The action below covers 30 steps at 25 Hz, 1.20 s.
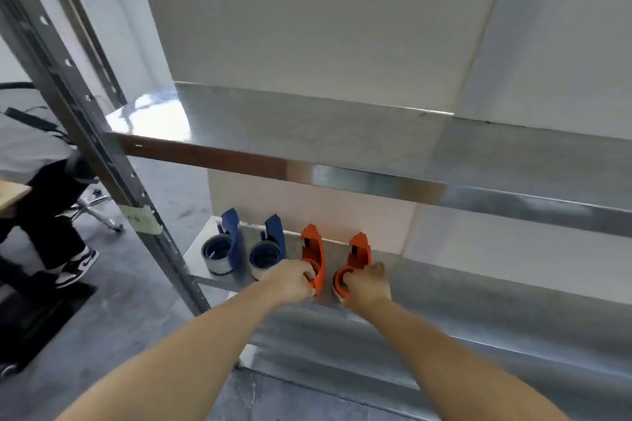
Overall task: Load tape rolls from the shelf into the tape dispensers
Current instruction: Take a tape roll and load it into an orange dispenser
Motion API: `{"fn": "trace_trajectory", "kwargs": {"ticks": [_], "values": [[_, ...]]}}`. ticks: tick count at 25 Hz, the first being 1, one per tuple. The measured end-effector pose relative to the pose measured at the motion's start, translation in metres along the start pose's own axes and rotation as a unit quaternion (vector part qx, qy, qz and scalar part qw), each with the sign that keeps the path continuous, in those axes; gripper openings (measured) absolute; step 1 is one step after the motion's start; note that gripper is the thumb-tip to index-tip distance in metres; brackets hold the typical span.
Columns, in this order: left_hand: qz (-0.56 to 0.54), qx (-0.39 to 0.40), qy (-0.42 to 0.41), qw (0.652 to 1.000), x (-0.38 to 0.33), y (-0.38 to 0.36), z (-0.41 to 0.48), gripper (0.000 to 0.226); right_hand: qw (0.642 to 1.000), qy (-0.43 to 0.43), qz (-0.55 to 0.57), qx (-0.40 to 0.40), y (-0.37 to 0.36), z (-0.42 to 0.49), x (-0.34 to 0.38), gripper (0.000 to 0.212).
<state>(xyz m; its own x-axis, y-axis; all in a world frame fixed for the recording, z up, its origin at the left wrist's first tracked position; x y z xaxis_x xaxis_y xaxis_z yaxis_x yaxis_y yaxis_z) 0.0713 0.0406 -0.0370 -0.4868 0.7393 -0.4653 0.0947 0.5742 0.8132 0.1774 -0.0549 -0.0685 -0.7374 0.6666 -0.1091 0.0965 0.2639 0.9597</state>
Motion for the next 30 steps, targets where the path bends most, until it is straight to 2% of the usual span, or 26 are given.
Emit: {"fn": "trace_trajectory", "kwargs": {"ticks": [3,5,6,8,9,10,12,14,18,20,23,25,28,30], "values": [[-0.011,-0.020,0.017,1.000,0.000,-0.003,0.004,0.043,0.999,0.028,-0.033,-0.020,-0.020,0.017,0.008,0.014],[-0.020,-0.017,0.037,0.999,0.002,-0.009,0.005,0.046,0.997,0.057,-0.014,-0.049,-0.027,0.021,0.011,0.006],[-0.030,-0.019,0.041,0.999,0.004,-0.011,0.006,0.047,0.997,0.063,0.008,-0.052,-0.029,0.023,0.007,0.009],[-0.046,-0.010,0.051,0.998,0.004,-0.013,0.006,0.043,0.990,0.055,0.107,-0.072,-0.027,0.025,-0.006,0.013],[-0.053,-0.006,0.053,0.997,0.005,-0.016,0.009,0.038,0.975,0.031,0.205,-0.077,-0.025,0.024,-0.017,0.016],[-0.058,-0.006,0.052,0.997,0.004,-0.016,0.012,0.034,0.942,-0.002,0.328,-0.068,-0.024,0.023,-0.031,0.020],[-0.074,-0.015,0.046,0.996,-0.006,-0.016,0.021,0.035,0.835,-0.057,0.546,-0.036,-0.028,0.017,-0.052,0.019],[-0.117,-0.042,0.041,0.991,-0.020,-0.017,0.033,0.039,0.740,-0.073,0.669,-0.014,-0.029,0.009,-0.061,0.010],[-0.189,-0.064,0.054,0.978,-0.043,-0.029,0.055,0.036,0.688,-0.060,0.723,0.012,-0.037,0.001,-0.056,0.010],[-0.217,-0.060,0.080,0.971,-0.037,-0.036,0.063,0.028,0.682,-0.082,0.727,0.015,-0.044,0.000,-0.060,0.011],[-0.286,-0.040,0.112,0.951,-0.026,-0.056,0.069,0.010,0.701,-0.163,0.694,-0.024,-0.052,-0.005,-0.085,0.020],[-0.297,-0.032,0.117,0.947,-0.023,-0.068,0.072,0.013,0.701,-0.192,0.685,-0.038,-0.055,-0.012,-0.100,0.023],[-0.280,-0.025,0.102,0.954,-0.026,-0.070,0.073,0.002,0.695,-0.199,0.690,-0.035,-0.060,-0.020,-0.114,0.020],[-0.246,-0.032,0.080,0.965,-0.026,-0.061,0.076,0.013,0.694,-0.209,0.688,-0.041,-0.061,-0.024,-0.121,0.017]]}}
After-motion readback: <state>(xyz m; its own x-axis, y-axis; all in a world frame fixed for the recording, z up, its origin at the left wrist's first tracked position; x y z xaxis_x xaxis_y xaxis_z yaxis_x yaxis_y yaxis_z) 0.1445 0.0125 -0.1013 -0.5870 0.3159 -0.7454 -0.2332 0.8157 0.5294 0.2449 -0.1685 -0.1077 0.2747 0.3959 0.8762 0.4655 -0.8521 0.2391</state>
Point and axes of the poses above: each hand's wrist, its own z-axis towards the middle knuckle, its own y-axis out of the back of the hand, x = y × z, the point moved 9 cm from there along z, towards the middle knuckle, and after that the axes turned 8 degrees about -y, right-handed, at the moved point
